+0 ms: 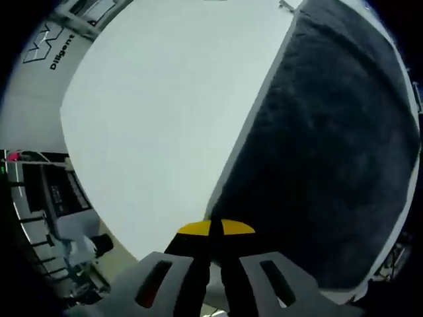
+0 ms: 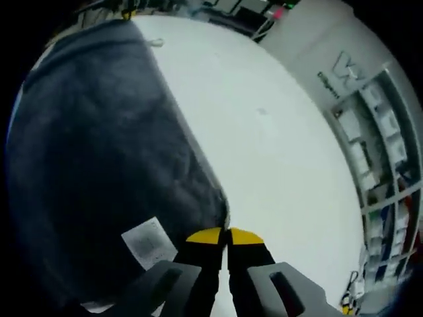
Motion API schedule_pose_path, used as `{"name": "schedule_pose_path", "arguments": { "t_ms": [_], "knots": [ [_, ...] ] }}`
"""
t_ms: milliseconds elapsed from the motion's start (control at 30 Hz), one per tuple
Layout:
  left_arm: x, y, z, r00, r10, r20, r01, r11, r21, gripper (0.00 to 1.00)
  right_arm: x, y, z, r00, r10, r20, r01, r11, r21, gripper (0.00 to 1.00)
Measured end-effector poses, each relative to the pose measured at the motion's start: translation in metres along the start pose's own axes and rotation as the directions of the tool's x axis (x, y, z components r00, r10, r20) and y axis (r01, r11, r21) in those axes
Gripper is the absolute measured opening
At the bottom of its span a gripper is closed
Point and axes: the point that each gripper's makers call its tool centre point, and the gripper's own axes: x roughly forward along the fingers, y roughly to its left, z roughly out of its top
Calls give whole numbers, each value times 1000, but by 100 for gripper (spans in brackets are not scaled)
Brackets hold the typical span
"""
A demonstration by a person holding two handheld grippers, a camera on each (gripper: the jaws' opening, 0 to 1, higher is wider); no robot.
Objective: Open the folded towel by lifting each exposed corner and separating the folded layers until the towel lies flat within the target outline without major curled edges
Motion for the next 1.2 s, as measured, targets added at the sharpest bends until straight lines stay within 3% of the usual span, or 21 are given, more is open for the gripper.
{"name": "schedule_pose_path", "arguments": {
  "t_ms": [233, 333, 767, 867, 1000, 1200],
  "knots": [
    [-7, -17, 19, 1000, -13, 23, 11, 999, 47, 1, -1, -14, -20, 1000, -17, -11, 17, 1000, 12, 0],
    [-8, -3, 29, 997, 60, 55, -63, 997, 40, 1, -1, -19, -22, 1000, -20, 12, 20, 1000, 14, 0],
    [0, 0, 44, 988, 110, 107, -112, 994, 19, 1, 12, -45, -24, 996, -70, 49, 69, 997, 27, 0],
    [2, 0, 53, 984, 129, 121, -132, 991, 24, 1, 16, -55, -28, 995, -88, 53, 87, 996, 24, 0],
    [2, 5, 72, 970, 158, 185, -159, 987, -10, 1, 23, -73, -36, 993, -117, 19, 118, 993, -4, 0],
    [5, 9, 83, 960, 202, 193, -207, 978, 8, 1, 30, -88, -38, 989, -149, 13, 149, 989, 10, 0]
  ]
}}
